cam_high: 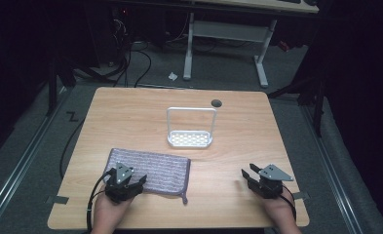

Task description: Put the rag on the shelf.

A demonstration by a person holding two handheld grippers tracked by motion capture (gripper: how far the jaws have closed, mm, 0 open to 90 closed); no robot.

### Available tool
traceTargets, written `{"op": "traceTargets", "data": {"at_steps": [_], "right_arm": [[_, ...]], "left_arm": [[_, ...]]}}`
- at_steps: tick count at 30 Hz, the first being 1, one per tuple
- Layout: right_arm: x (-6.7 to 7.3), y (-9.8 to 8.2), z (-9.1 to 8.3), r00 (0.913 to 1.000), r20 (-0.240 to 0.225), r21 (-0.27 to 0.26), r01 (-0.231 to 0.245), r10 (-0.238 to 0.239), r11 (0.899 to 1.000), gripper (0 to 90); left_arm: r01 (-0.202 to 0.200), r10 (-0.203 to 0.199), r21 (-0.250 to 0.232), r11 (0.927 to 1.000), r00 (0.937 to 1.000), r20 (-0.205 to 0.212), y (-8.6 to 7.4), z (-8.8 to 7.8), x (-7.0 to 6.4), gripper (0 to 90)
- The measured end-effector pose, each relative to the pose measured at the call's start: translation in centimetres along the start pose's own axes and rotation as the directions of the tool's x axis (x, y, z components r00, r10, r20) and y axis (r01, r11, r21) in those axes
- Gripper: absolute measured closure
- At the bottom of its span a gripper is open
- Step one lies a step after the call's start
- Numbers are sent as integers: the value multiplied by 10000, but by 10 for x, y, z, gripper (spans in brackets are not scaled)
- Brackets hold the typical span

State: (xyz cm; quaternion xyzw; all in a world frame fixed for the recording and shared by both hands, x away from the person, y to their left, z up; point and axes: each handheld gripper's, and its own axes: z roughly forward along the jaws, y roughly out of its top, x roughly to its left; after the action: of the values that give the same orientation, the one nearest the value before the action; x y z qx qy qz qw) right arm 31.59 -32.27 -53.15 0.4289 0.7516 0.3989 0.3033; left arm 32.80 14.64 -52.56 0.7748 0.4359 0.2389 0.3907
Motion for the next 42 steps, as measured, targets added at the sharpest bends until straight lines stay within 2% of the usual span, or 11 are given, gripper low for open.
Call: {"op": "traceTargets", "data": {"at_steps": [2,11,12,13,15,20,29,33,35,36,42], "right_arm": [[-3,-2,-1,9995,3,5,-302,302,9995,575],[-4,1,-2,9991,-15,-91,-432,432,9990,565],[-3,2,0,9991,-44,-74,-420,420,9991,564],[1,3,4,9997,37,56,-256,256,9997,566],[5,6,8,9999,3,220,-112,112,9997,572],[11,11,15,9998,-111,199,-134,136,9997,582],[13,8,13,9999,-121,334,-110,114,9994,585],[12,5,8,9994,-285,249,-208,215,9995,587],[12,5,6,9990,-389,197,-218,225,9996,589],[13,6,4,9981,-501,121,-342,347,9993,598],[29,12,4,9956,-935,140,55,-41,9999,697]], "left_arm": [[442,-438,-209,9988,9989,189,1,1,6,407],[639,-646,205,9977,9972,366,-6,-1,10,377],[969,-985,308,9948,9936,547,-7,-3,12,380],[1726,-1763,373,9843,9732,1474,-9,-6,14,549],[1778,-1825,427,9831,9693,1648,-9,-6,10,687],[299,-432,884,9956,9875,1516,4,17,-37,877],[-392,289,534,9978,9829,1821,21,53,-87,900],[-871,673,647,9941,9626,2626,17,44,-105,900],[-1187,925,616,9910,9409,3258,14,41,-121,900],[-1468,1145,572,9875,9181,3794,14,40,-137,900],[-2013,1694,304,9791,8883,4269,14,41,-164,900]]}}
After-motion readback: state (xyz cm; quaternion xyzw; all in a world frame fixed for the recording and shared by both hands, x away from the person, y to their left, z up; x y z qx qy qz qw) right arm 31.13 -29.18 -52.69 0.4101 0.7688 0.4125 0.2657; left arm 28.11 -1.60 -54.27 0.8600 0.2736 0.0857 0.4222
